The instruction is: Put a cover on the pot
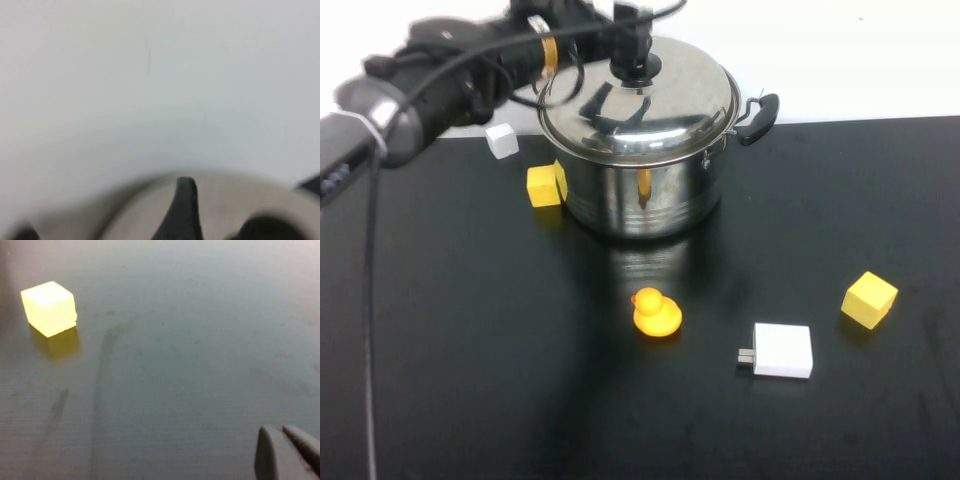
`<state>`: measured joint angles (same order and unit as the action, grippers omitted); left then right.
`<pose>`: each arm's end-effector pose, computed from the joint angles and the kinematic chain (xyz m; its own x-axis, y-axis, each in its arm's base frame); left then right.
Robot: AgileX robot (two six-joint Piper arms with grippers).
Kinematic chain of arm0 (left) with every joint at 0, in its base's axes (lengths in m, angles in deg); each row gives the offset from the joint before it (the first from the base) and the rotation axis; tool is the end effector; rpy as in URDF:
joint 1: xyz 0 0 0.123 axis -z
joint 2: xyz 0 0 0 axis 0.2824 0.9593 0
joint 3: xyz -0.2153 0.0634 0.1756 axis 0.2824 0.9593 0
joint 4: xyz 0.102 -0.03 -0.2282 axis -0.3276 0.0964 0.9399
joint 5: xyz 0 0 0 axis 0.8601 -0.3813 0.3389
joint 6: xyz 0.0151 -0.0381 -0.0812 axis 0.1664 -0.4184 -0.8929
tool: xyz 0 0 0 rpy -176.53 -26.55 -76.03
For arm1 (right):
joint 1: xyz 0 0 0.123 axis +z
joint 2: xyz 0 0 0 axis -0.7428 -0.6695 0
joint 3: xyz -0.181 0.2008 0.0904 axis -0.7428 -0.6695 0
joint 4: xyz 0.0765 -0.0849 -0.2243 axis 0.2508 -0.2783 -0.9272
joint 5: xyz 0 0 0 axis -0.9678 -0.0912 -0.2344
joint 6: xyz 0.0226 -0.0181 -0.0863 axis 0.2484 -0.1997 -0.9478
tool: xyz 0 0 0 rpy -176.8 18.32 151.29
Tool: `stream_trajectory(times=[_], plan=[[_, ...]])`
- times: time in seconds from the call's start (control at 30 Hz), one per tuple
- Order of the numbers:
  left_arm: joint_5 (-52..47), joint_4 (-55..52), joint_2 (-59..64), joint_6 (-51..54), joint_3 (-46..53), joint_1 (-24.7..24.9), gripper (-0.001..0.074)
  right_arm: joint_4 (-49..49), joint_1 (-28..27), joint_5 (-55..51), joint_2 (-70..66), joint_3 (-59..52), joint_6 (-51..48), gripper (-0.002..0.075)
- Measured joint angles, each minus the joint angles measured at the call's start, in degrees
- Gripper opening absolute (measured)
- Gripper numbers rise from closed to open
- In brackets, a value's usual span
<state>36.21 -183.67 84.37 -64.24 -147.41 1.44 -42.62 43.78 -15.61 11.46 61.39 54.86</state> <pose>0.4601 -0.1728 0.3398 -0.2106 -0.0216 -0.9773 0.5223 0.8426 -0.1312 0.0525 -0.0060 0.1767 -0.2726 -0.0796 -0.9588 0.0689 0.9924 -0.1020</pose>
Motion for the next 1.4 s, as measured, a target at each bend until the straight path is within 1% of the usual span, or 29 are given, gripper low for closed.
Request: stream_trajectory(times=[0.23,0.33,0.4,0.5,0.6,0.63,0.7,0.73,0.77,0.83,0.9,0.97,1.07,1.2,1.33,1.4], plan=[[-0.7,0.0,-8.5,4.4,0.0,0.0,0.0547,0.0,0.0,0.0,0.0,0.0,0.0,-0.0002],[-2.1,0.0,-12.3,7.0,0.0,0.0,0.0517,0.0,0.0,0.0,0.0,0.0,0.0,-0.0002],[-4.0,0.0,-15.3,11.7,0.0,0.0,0.0484,0.0,0.0,0.0,0.0,0.0,0.0,-0.0002],[-10.6,0.2,-19.7,20.3,0.0,0.0,0.0407,0.0,0.0,0.0,0.0,0.0,0.0,-0.0002],[-22.9,1.4,-23.2,27.3,0.0,0.0,0.0321,0.0,0.0,0.0,0.0,0.0,0.0,-0.0002],[-28.4,3.0,-24.2,29.7,0.0,0.0,0.0290,0.0,0.0,0.0,0.0,0.0,0.0,-0.0002],[-39.4,8.7,-26.1,35.0,0.0,0.0,0.0225,0.0,0.0,0.0,0.0,0.0,0.0,-0.0002],[-44.3,13.6,-27.3,38.7,0.0,0.0,0.0180,0.0,0.0,0.0,0.0,0.0,0.0,-0.0002],[-49.1,19.4,-28.6,43.2,0.0,0.0,0.0125,0.0,0.0,0.0,0.0,0.0,0.0,-0.0002],[-56.4,32.3,-31.4,52.9,0.0,-0.2,0.0060,0.0,0.0,0.0,0.0,0.0,0.0,-0.0002],[-61.9,42.8,-34.3,62.7,0.0,-0.2,0.0027,0.0,0.0,0.0,0.0,0.0,0.0,-0.0002],[-66.0,51.8,-37.6,70.6,0.0,-0.2,0.0013,0.0,0.0,0.0,0.0,0.0,0.0,-0.0002],[-67.5,61.2,-43.4,74.4,0.5,-0.2,0.0006,0.0,0.0,0.0,0.0,0.0,0.0,-0.0002],[-65.1,71.0,-53.2,76.6,4.5,-0.2,0.0004,0.0,0.0,0.0,0.0,0.0,0.0,-0.0002],[-59.4,75.0,-63.6,77.3,12.5,-0.2,0.0001,0.0,0.0,0.0,0.0,0.0,0.0,-0.0002],[-56.3,75.6,-69.3,77.3,18.2,-0.2,0.0001,0.0,0.0,0.0,0.0,0.0,0.0,-0.0002]])
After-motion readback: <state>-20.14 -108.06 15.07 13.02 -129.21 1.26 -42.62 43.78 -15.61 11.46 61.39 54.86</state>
